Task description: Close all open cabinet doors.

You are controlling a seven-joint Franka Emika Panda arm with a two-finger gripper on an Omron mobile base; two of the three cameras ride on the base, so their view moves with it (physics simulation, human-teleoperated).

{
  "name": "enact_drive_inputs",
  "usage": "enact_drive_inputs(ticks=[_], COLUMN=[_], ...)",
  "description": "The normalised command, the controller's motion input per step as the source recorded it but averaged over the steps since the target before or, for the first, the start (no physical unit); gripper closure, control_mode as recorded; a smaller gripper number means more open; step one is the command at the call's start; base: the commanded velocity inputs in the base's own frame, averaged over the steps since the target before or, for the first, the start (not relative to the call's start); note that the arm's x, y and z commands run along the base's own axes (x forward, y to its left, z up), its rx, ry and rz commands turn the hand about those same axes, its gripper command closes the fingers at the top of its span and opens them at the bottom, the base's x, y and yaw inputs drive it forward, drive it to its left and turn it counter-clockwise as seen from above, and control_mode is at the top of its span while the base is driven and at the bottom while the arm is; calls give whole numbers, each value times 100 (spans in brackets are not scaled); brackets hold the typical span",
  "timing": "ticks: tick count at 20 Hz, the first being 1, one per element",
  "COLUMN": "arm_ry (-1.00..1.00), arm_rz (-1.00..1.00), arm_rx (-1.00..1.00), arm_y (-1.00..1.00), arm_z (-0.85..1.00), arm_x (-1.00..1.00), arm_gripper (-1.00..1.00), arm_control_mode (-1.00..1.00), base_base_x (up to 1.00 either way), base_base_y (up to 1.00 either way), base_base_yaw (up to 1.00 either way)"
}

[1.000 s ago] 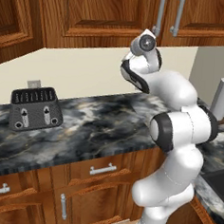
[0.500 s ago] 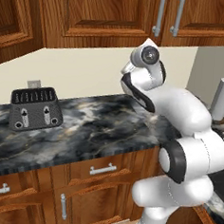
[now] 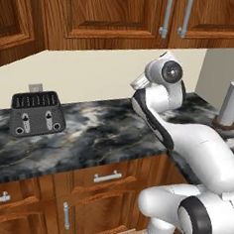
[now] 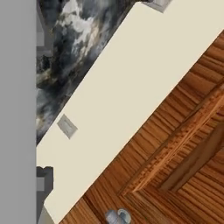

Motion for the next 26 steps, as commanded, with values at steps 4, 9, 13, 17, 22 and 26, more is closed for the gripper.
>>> enact_drive_inputs(ticks=[4,9,13,17,22,26], arm_ry=[18,18,10,3,4,0], arm_rz=[-10,-11,-12,-9,-1,-1], arm_rx=[29,30,22,8,7,9], arm_y=[2,7,13,5,-6,-11], arm_z=[46,38,5,-21,-44,-39], arm_x=[-81,-86,-100,-96,-68,-73], arm_gripper=[-100,-100,-100,-100,-100,-100], arm_control_mode=[-100,-100,-100,-100,-100,-100], base_base_x=[0,0,0,0,0,0], base_base_y=[0,0,0,0,0,0], base_base_yaw=[0,0,0,0,0,0])
